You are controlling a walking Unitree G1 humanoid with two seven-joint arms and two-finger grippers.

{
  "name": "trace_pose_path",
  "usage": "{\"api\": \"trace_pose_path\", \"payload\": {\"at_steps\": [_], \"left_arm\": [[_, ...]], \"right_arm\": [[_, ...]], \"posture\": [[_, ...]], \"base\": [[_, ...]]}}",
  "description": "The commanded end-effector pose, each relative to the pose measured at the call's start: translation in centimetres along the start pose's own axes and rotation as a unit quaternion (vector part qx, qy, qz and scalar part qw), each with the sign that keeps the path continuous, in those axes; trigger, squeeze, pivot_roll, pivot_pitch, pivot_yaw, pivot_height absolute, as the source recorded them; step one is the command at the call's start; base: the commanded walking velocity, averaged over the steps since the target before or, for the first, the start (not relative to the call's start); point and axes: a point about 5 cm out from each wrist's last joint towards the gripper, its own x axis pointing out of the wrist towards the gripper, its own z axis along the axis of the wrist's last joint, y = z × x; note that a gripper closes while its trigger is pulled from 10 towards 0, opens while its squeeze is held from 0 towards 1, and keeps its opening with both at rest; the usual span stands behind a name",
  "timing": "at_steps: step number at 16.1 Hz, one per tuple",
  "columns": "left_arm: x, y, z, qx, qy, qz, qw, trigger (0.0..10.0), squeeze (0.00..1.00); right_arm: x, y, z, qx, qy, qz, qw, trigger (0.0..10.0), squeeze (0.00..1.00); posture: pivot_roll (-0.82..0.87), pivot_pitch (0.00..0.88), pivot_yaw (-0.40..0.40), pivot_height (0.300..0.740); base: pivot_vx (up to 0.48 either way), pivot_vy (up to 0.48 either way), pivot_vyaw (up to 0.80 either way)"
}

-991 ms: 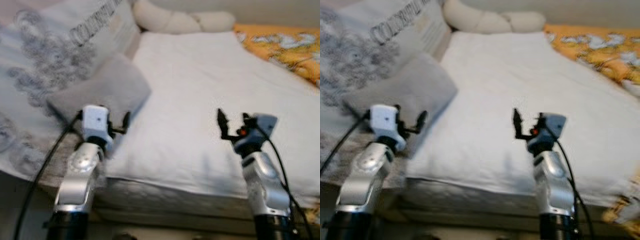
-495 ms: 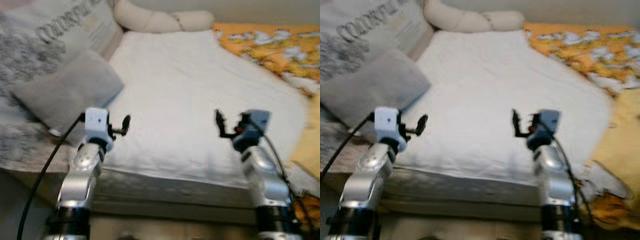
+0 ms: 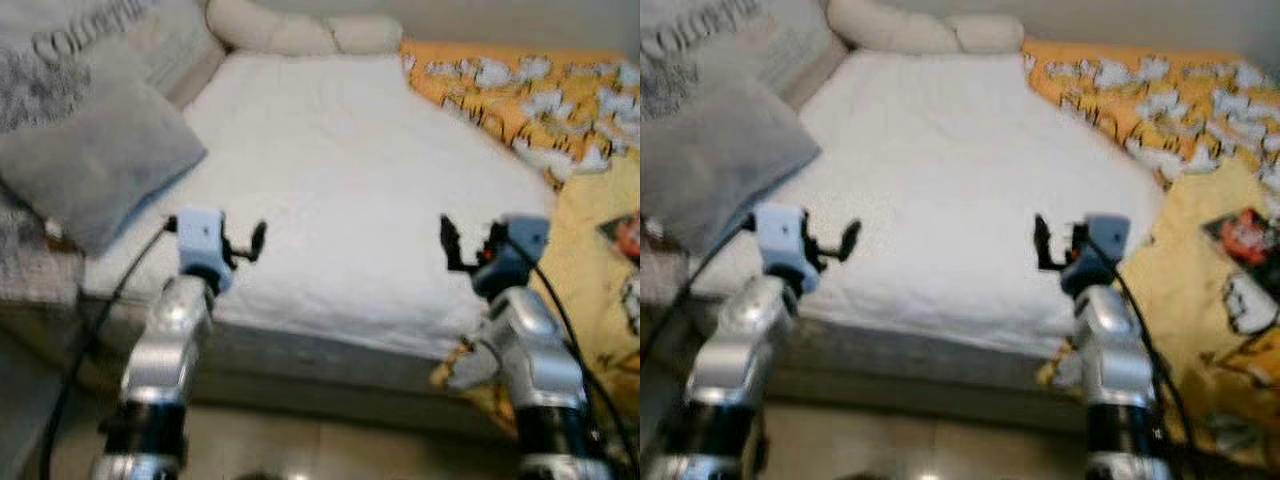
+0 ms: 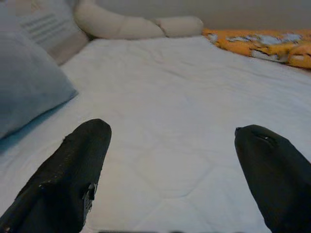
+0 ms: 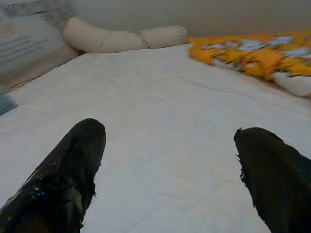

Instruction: Clean up the room

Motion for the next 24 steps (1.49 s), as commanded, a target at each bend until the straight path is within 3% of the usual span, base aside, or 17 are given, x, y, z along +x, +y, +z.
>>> {"api": "trace_pose_path", "payload": {"at_steps": [1, 7, 18, 24], "left_arm": [[-0.2, 0.7, -0.3, -0.007, 0.006, 0.017, 1.0, 10.0, 1.0], [-0.1, 0.2, -0.9, -0.004, 0.016, 0.009, 1.0, 10.0, 1.0], [-0.5, -0.1, -1.7, -0.009, 0.021, 0.01, 1.0, 10.0, 1.0], [-0.5, 0.1, -1.6, -0.005, 0.02, 0.007, 1.0, 10.0, 1.0]], "right_arm": [[0.3, 1.3, -0.2, 0.01, 0.003, 0.016, 1.0, 10.0, 1.0], [0.4, 1.3, -0.7, 0.031, 0.014, 0.005, 0.999, 10.0, 1.0], [-0.2, 1.8, -1.6, 0.017, 0.016, 0.023, 0.999, 10.0, 1.0], [-0.4, 2.9, -2.0, 0.02, 0.023, 0.064, 0.997, 10.0, 1.0]], "posture": [[-0.02, 0.0, 0.052, 0.74], [-0.02, 0.0, 0.057, 0.74], [0.0, 0.0, 0.043, 0.74], [0.0, 0.0, 0.052, 0.74]], "base": [[0.0, -0.48, 0.77], [0.0, -0.48, 0.77], [0.0, -0.48, 0.0], [0.0, -0.48, 0.11]]}}
